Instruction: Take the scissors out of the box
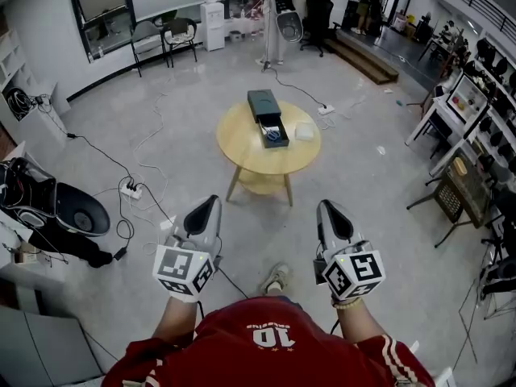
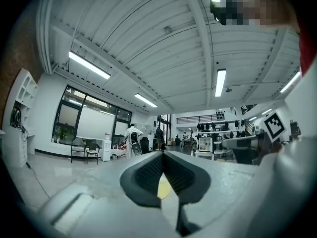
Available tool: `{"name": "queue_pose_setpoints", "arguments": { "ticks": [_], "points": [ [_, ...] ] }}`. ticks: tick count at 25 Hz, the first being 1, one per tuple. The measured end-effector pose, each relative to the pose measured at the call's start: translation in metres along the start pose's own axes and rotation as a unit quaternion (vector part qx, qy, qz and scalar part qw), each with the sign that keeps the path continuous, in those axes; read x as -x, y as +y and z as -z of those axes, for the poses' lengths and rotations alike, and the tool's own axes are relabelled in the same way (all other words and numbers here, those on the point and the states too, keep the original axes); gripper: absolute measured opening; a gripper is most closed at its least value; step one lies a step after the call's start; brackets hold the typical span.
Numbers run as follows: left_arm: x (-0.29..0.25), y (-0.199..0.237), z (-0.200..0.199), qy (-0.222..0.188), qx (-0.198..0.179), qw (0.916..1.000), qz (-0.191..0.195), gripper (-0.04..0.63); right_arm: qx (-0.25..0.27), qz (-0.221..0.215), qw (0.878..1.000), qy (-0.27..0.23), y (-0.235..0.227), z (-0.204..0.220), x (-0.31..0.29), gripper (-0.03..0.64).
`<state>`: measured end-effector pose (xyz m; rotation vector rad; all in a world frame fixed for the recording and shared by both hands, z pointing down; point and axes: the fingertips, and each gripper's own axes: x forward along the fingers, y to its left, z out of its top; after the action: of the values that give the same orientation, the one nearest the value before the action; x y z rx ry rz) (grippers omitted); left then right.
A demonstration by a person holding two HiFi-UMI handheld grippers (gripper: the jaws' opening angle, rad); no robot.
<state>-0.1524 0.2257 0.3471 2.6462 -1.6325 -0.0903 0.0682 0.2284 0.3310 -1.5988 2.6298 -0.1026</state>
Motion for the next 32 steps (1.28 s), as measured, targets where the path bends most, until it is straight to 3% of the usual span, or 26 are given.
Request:
{"name": "queue_pose_setpoints", "arguments": {
  "ticks": [21, 32],
  "points": [
    [-0.018, 0.002, 0.005, 0.008, -0.013, 0.9999, 0.007, 0.003, 0.007, 0.008, 1.000, 0.012, -0.016, 0.008, -0.023, 0.002],
    [-0.021, 0.001, 0.013, 0.010, 0.015, 0.9998, 0.012, 0.003, -0.002, -0.002, 1.000, 0.019, -0.015, 0.013, -0.033, 0.002]
  ]
}}
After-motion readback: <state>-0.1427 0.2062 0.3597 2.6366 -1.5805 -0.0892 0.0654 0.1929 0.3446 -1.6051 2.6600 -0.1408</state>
